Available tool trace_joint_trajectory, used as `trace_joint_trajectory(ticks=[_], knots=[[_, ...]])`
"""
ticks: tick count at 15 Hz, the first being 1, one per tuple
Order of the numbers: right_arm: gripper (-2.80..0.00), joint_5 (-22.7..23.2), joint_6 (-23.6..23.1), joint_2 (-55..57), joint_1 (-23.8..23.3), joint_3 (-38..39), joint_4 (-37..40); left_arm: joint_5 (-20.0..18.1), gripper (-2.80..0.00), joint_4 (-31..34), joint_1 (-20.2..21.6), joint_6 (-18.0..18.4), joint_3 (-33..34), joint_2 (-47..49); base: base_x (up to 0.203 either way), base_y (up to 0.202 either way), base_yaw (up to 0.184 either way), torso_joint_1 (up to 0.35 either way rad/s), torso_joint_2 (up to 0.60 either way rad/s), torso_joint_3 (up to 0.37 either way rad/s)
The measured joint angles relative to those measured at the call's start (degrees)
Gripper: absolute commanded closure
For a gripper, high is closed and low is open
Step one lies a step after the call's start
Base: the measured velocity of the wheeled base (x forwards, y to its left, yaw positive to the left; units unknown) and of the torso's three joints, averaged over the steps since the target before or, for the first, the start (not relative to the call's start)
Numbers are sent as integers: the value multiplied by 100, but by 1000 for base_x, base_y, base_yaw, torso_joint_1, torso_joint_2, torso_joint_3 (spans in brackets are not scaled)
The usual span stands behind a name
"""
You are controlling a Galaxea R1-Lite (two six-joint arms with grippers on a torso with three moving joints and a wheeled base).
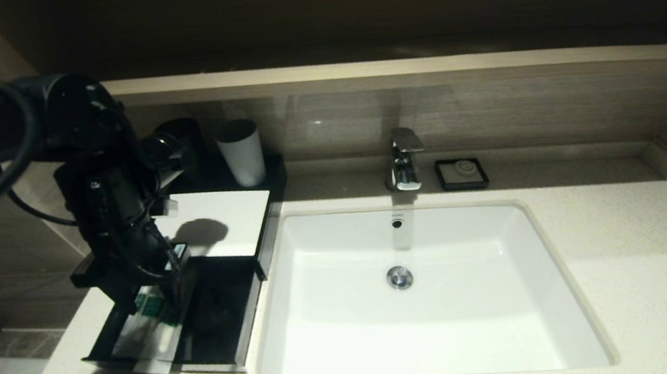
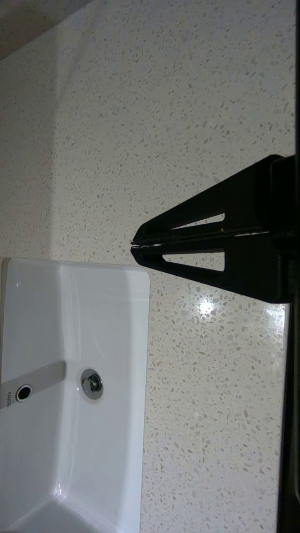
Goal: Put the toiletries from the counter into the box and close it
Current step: Place the bathroom toiletry into the drawer
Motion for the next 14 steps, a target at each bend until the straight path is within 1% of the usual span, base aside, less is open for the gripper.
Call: trace_joint_trajectory(ticks=[3, 7, 14], knots=[[0, 2, 0, 0, 0, 0, 0, -9, 0, 24, -46, 5, 24, 19, 0, 0, 0, 0, 0, 0], [0, 1, 0, -2, 0, 0, 2, -11, 0, 243, -76, 2, 50, 107, 0, 0, 0, 0, 0, 0], [0, 2, 0, -2, 0, 0, 2, 22, 0, 317, -79, 16, 204, 239, 0, 0, 0, 0, 0, 0]])
